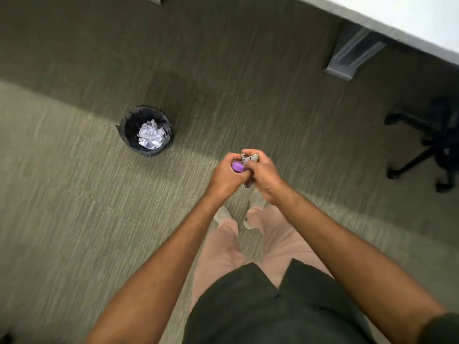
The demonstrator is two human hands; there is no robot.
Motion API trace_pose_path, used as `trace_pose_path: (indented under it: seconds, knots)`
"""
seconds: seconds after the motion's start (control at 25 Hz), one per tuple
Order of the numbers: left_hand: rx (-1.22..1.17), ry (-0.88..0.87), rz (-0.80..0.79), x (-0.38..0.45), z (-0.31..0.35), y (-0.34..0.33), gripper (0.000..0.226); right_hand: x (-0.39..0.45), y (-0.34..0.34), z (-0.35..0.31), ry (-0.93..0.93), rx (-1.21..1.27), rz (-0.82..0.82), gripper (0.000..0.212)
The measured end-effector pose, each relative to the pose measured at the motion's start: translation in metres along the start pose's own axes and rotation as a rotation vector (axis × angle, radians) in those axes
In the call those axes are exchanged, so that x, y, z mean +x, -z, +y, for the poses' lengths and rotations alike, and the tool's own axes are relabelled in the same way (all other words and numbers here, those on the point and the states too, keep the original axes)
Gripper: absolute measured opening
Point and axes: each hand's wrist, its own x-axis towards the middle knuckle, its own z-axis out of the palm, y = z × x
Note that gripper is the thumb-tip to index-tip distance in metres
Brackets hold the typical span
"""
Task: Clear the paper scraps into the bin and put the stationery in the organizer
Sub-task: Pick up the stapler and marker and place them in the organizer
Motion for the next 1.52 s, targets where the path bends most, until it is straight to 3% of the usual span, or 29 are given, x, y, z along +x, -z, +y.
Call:
trace_pose_path:
  seconds: [0.28, 0.56, 0.76, 0.88, 1.16, 1.52]
  knots:
    - [-0.192, -0.023, -0.104, -0.022, 0.125, -0.046, 0.026, -0.041, 0.081, -0.091, 0.134, 0.201, 0.031, 0.034]
    - [-0.429, -0.056, -0.241, 0.026, 0.261, -0.139, 0.026, -0.019, 0.224, -0.193, 0.291, 0.276, 0.053, 0.041]
    - [-0.437, -0.143, -0.22, 0.059, 0.347, -0.222, 0.012, 0.0, 0.332, -0.262, 0.357, 0.336, 0.097, 0.042]
    - [-0.328, -0.154, -0.202, 0.078, 0.386, -0.26, 0.01, 0.007, 0.379, -0.299, 0.391, 0.389, 0.147, 0.042]
    - [-0.042, -0.271, -0.251, 0.144, 0.465, -0.322, 0.033, 0.045, 0.457, -0.371, 0.441, 0.436, 0.261, 0.033]
    - [0.028, -0.451, -0.312, 0.246, 0.561, -0.355, 0.035, 0.116, 0.516, -0.492, 0.532, 0.337, 0.433, 0.035]
